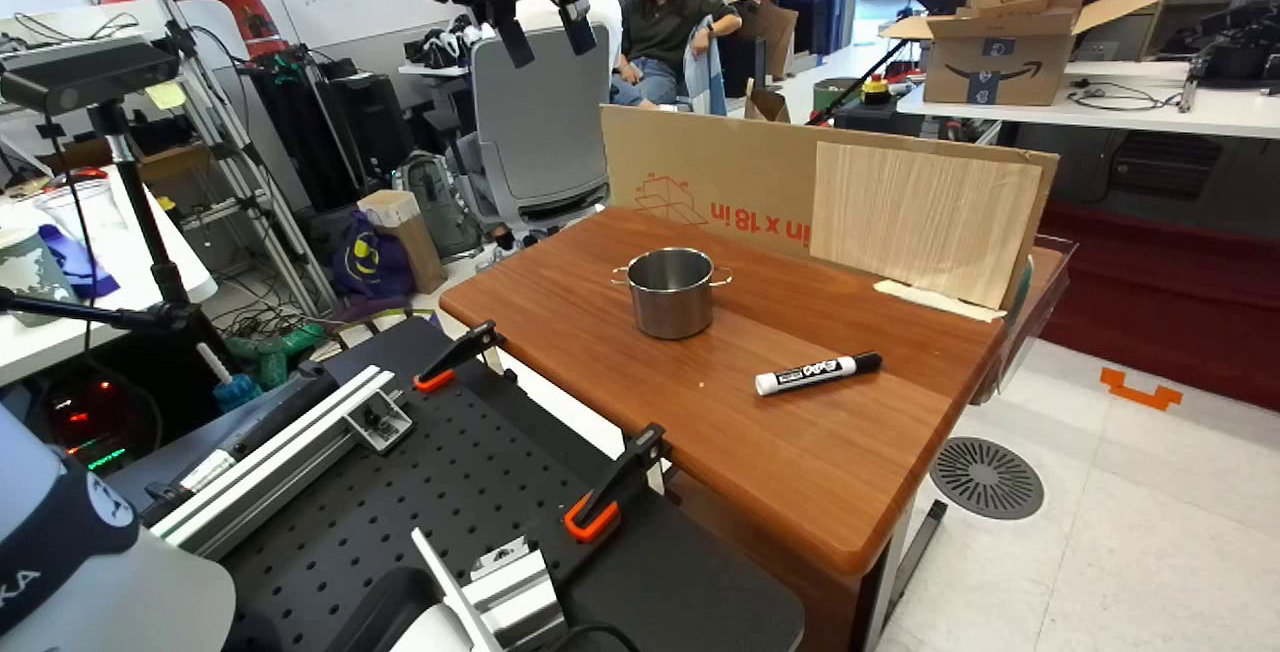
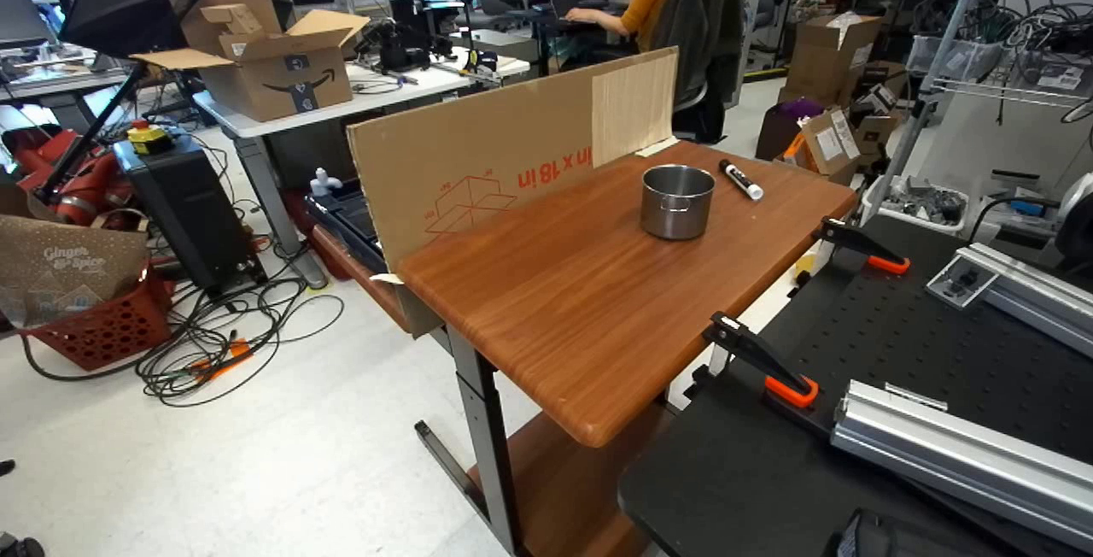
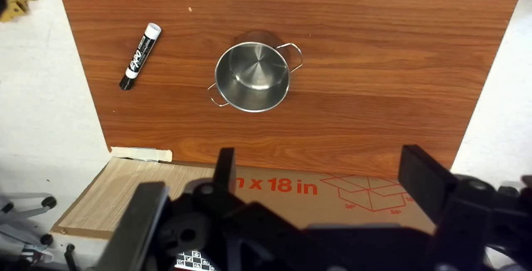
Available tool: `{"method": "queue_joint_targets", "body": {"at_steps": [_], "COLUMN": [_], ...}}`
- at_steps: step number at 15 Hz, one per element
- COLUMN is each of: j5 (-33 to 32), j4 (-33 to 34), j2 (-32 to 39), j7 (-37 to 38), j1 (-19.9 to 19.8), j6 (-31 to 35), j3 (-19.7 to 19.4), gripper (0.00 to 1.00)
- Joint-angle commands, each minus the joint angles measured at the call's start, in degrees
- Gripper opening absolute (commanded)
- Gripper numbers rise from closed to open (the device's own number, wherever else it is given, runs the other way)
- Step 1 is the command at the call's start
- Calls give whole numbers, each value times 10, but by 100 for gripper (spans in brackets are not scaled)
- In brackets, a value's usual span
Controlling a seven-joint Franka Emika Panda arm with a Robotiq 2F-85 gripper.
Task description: Pick the marker and put it in the pot
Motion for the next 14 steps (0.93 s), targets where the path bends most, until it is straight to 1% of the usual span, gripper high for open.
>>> {"method": "queue_joint_targets", "body": {"at_steps": [1,3,7,14], "j5": [-6,-9,0,57], "j4": [4,8,20,69], "j2": [3,11,41,147], "j7": [4,11,9,-7], "j1": [11,4,-11,-27], "j6": [-4,6,9,25], "j3": [-13,-18,-50,-122], "gripper": [100,100,100,100]}}
